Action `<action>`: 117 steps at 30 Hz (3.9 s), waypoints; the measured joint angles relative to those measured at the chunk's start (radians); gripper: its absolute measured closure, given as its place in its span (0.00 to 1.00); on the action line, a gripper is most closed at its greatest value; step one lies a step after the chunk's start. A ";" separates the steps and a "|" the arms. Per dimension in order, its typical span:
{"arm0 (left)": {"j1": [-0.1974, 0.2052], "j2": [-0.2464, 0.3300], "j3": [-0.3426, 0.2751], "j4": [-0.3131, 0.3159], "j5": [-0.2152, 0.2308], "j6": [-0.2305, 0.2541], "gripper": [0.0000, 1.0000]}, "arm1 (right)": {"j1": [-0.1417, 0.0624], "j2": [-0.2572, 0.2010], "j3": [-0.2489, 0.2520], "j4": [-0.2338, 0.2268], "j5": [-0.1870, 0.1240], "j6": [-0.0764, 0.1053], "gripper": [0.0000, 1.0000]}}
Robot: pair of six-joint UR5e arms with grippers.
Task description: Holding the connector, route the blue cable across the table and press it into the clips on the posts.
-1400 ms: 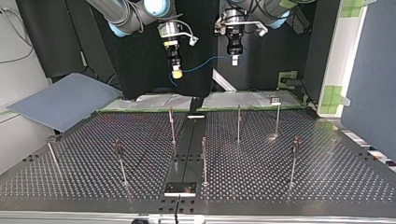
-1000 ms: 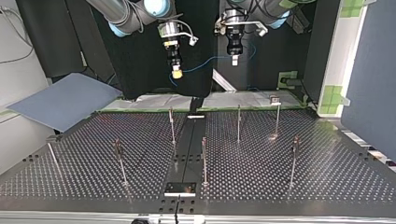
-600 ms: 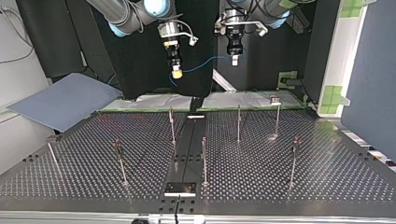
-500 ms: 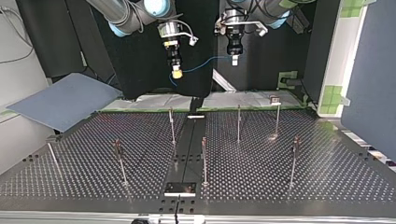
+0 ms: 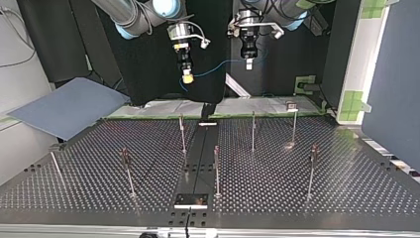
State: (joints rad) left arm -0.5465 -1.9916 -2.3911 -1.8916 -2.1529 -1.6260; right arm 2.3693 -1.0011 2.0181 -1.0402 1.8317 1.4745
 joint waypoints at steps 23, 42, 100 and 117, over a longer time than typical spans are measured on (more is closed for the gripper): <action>0.000 0.000 0.000 0.000 0.000 0.000 1.00 | 0.000 0.000 0.000 0.000 0.000 0.000 1.00; 0.000 0.000 0.000 0.000 0.000 0.000 1.00 | 0.000 0.000 0.000 0.000 0.000 0.000 1.00; -0.006 0.003 0.000 -0.041 0.001 0.003 1.00 | 0.020 0.051 -0.010 0.050 0.006 -0.007 1.00; -0.015 -0.005 0.000 -0.055 -0.007 0.012 1.00 | 0.021 0.083 -0.011 0.071 0.006 -0.008 1.00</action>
State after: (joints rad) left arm -0.5612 -1.9969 -2.3911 -1.9463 -2.1597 -1.6144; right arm 2.3907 -0.9184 2.0074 -0.9696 1.8378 1.4668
